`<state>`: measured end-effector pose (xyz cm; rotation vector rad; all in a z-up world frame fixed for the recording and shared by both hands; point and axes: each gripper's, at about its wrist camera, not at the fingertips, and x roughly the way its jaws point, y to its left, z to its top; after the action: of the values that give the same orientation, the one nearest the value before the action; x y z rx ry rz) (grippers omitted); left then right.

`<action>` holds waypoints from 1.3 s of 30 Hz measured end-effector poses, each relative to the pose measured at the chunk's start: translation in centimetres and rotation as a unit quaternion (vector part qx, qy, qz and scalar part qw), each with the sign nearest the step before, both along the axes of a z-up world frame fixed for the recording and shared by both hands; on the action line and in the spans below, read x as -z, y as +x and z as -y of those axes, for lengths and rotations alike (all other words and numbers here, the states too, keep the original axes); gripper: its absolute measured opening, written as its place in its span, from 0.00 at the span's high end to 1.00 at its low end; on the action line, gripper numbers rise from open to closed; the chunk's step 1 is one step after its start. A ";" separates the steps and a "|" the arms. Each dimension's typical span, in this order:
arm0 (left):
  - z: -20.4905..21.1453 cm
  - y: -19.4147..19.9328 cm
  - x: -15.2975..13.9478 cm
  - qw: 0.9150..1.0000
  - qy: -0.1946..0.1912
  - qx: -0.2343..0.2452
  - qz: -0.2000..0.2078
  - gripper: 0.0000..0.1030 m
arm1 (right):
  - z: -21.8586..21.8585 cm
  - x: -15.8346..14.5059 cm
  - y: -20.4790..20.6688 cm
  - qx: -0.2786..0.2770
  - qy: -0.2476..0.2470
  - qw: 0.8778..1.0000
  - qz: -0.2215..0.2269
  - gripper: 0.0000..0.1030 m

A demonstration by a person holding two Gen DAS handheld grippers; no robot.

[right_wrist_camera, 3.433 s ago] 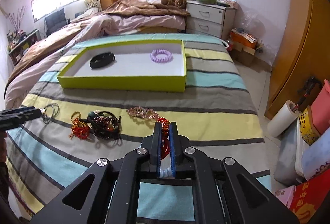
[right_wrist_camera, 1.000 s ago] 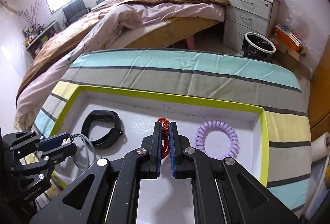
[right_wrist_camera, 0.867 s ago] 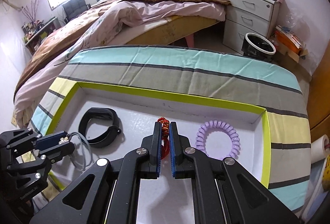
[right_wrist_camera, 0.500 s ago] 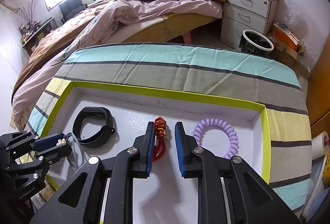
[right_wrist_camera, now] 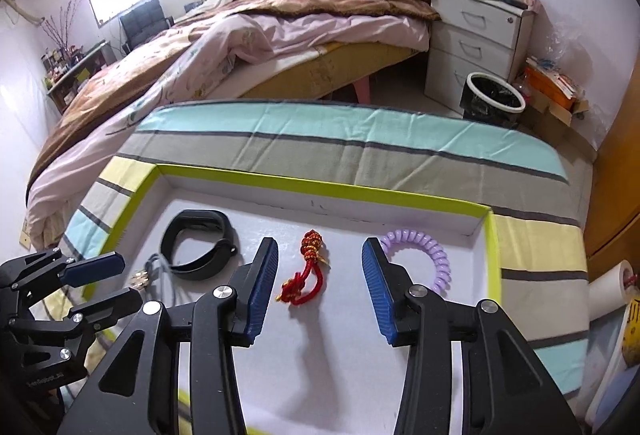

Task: Organize jewelry
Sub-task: 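Place the grey bracelet and red tassel into the green box, open both tools, then grasp the light-blue coil hair tie with the right tool while the left tool grasps the gold ring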

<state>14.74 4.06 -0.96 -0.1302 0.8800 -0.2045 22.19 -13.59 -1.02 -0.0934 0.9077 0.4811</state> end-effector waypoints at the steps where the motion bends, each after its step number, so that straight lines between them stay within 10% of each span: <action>1: 0.0 -0.7 -0.5 1.000 -0.004 0.003 0.008 0.52 | 0.4 -0.6 -0.7 0.001 0.003 1.000 0.007 0.56; 15: 1.4 -9.4 -1.2 0.998 -0.043 0.031 0.029 0.47 | 8.6 -2.1 -11.8 0.043 0.030 0.998 0.022 0.53; 22: 1.6 -11.8 -0.3 0.998 -0.060 0.021 0.021 0.47 | 10.4 0.7 -16.9 0.061 -0.050 0.997 0.010 0.53; 39: 1.0 -14.0 0.5 0.999 -0.053 0.007 0.006 0.47 | 10.7 3.4 -18.6 0.069 -0.065 0.995 -0.011 0.63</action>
<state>0.76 3.02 -1.42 -0.2222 0.8593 -0.2657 3.63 -24.30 -4.43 -0.1433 0.9603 0.2942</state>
